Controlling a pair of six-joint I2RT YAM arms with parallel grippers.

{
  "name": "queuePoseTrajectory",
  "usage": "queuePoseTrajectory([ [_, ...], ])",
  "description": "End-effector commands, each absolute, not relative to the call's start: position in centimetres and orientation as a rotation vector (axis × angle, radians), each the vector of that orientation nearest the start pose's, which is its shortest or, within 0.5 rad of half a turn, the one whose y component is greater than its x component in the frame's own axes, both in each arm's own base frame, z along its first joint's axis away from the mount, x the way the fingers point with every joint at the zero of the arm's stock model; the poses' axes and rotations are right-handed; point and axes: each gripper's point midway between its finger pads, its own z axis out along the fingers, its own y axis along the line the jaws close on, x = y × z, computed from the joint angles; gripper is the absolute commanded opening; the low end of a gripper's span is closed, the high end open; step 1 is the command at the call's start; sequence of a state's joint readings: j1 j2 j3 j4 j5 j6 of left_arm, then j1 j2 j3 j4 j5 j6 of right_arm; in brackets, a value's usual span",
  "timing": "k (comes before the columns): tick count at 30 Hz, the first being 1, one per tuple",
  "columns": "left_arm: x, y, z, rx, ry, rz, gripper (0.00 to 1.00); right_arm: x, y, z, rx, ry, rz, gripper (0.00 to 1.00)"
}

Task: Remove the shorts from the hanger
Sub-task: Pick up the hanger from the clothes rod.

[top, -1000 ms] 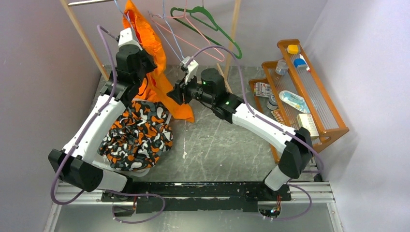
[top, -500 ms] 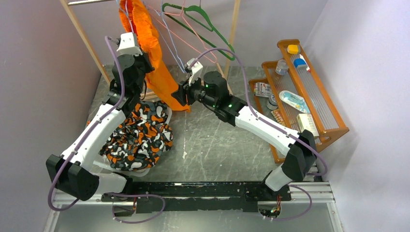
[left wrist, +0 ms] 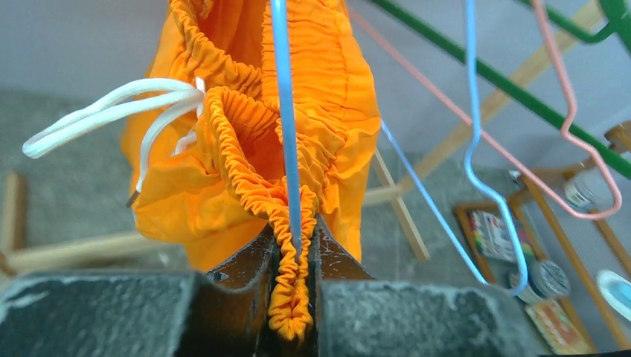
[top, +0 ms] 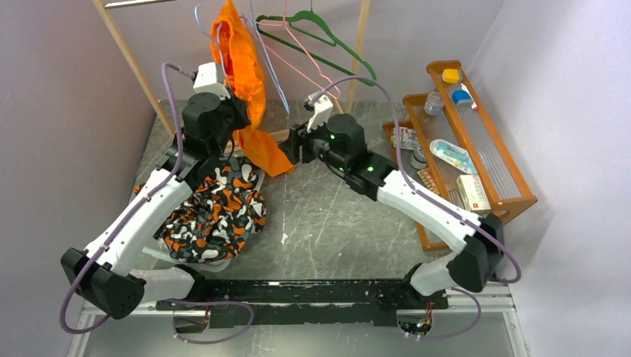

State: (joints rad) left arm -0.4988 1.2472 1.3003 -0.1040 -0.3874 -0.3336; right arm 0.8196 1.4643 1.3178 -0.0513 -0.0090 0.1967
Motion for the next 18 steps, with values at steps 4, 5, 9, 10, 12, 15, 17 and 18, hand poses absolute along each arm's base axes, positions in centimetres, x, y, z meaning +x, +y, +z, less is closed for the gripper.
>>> queuePoseTrajectory([
  [4, 34.6, -17.2, 34.1, -0.539, 1.869, -0.596, 0.07, 28.1, 31.9, 33.7, -0.482, 1.746, 0.810, 0.59],
  [5, 34.2, -17.9, 33.8, -0.559, 1.884, -0.634, 0.07, 27.7, 31.5, 33.6, -0.477, 1.761, 0.807, 0.59],
  [9, 32.9, -22.4, 32.7, -0.544, 1.959, -0.737, 0.07, 26.4, 30.1, 35.2, -0.468, 1.769, 0.820, 0.60],
  [10, 32.4, -23.6, 32.0, -0.532, 1.984, -0.740, 0.07, 26.1, 29.7, 35.5, -0.450, 1.782, 0.818, 0.61],
  [12, 31.4, -25.1, 30.5, -0.549, 2.015, -0.709, 0.07, 25.9, 28.7, 36.3, -0.403, 1.804, 0.801, 0.62],
  [15, 28.8, -27.1, 28.0, -0.566, 2.048, -0.694, 0.07, 25.5, 26.8, 36.7, -0.311, 1.839, 0.766, 0.63],
  [17, 25.9, -28.9, 26.5, -0.537, 2.059, -0.714, 0.07, 25.2, 26.0, 36.7, -0.272, 1.852, 0.766, 0.65],
  [18, 24.8, -29.3, 25.5, -0.536, 2.059, -0.704, 0.07, 24.9, 25.9, 36.7, -0.262, 1.855, 0.776, 0.65],
])
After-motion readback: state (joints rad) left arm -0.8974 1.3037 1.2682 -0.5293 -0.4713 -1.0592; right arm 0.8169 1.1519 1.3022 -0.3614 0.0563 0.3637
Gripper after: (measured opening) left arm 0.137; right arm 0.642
